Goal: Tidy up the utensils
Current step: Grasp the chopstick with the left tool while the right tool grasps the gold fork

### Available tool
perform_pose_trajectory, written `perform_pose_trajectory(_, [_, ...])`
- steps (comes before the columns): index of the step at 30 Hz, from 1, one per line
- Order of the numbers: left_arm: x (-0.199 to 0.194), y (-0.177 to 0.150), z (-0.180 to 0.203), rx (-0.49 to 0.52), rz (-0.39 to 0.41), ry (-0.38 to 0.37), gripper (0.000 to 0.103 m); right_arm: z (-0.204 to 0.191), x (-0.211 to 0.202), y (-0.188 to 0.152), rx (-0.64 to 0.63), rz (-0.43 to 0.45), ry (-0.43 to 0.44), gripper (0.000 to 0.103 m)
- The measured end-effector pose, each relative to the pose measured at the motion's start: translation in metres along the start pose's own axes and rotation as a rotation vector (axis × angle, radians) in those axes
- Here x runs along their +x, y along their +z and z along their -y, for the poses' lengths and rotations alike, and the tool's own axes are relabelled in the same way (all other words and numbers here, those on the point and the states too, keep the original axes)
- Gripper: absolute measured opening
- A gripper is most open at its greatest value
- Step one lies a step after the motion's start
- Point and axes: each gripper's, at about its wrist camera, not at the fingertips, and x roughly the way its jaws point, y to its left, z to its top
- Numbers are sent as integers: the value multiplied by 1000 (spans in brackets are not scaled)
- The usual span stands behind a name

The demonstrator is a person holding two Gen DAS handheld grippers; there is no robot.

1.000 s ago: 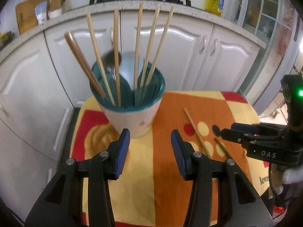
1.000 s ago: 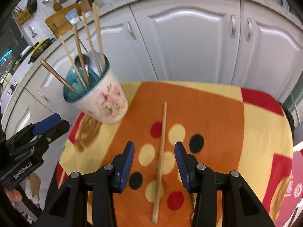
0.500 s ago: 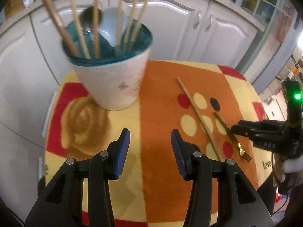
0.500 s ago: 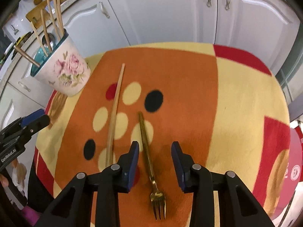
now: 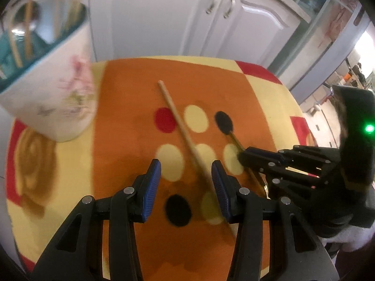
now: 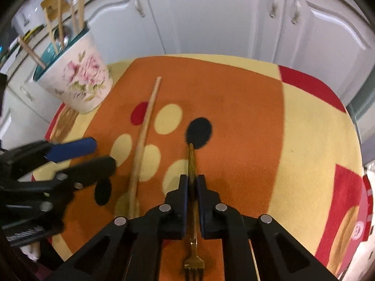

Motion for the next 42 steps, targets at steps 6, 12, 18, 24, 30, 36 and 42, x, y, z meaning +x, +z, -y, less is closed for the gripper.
perform_pose_trajectory(6, [31, 6, 15, 1, -58, -19, 27, 18, -6, -5, 77, 4, 47, 7])
perform_pose_trajectory(12, [27, -2, 11, 5, -70, -44, 8, 20, -8, -4, 102, -5, 49, 7])
perform_pose_trajectory(18, [11, -31, 3, 45, -105, -43, 7, 14, -4, -2, 61, -20, 20, 10])
perform_pose_trajectory(24, [-3, -40, -2, 51, -114, -44, 8, 12, -3, 1, 44, -28, 1, 11])
perform_pose_trajectory(30, [-2, -8, -1, 52, -45, -11, 27, 5, 4, 7, 27, -36, -4, 11])
perform_pose_trajectory(36, [29, 17, 11, 117, -65, 77, 28, 4, 7, 10, -6, -33, 14, 11])
perform_pose_trajectory(42, [41, 25, 17, 182, -61, 92, 6, 2, -1, 10, -16, -9, 39, 7])
